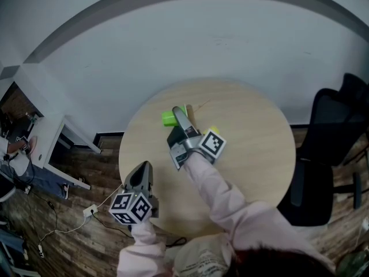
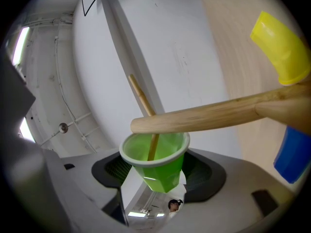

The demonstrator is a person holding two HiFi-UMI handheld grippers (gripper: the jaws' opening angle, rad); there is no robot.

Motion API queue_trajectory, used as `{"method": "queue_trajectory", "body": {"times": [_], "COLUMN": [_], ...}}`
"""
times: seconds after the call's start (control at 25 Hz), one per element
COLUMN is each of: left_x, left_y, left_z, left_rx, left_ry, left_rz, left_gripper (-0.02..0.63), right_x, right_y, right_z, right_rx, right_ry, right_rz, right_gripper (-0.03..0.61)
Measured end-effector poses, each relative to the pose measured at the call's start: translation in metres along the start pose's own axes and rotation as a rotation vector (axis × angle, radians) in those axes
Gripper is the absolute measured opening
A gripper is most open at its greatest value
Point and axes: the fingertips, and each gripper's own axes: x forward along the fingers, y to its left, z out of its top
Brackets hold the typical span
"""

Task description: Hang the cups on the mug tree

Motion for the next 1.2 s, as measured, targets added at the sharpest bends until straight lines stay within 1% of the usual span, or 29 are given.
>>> {"method": "queue_trajectory", "body": {"times": [0.32, 0.36, 0.52, 0.64, 0.8, 0.96, 1.2], "left_x": [-0.001, -0.001, -0.002, -0.002, -0.001, -0.001, -0.003], "left_y": [0.002, 0.003, 0.005, 0.005, 0.004, 0.005, 0.005], "left_z": [-0.004, -0.004, -0.003, -0.003, -0.003, -0.004, -0.005], "left_rx": [-0.006, -0.007, -0.009, -0.009, -0.01, -0.011, -0.014], "left_ry": [0.003, 0.004, 0.003, 0.003, 0.003, 0.003, 0.005], "left_rz": [0.002, 0.003, 0.006, 0.007, 0.007, 0.009, 0.01], "left_gripper": [0.005, 0.005, 0.005, 0.005, 0.005, 0.005, 0.005], "right_x": [-0.001, -0.001, 0.0, 0.0, 0.0, -0.002, -0.003], "right_y": [0.0, 0.0, -0.001, -0.001, -0.002, -0.003, -0.003], "right_z": [0.002, 0.002, 0.001, 0.001, -0.002, -0.009, -0.021], "right_rx": [0.021, 0.026, 0.03, 0.029, 0.017, -0.021, -0.064], "right_ry": [-0.02, -0.022, -0.024, -0.017, 0.004, 0.042, 0.093], "right_rz": [0.011, 0.012, 0.013, 0.01, 0.005, -0.009, -0.021], "right_gripper": [0.308, 0.322, 0.325, 0.354, 0.376, 0.393, 0.402]}}
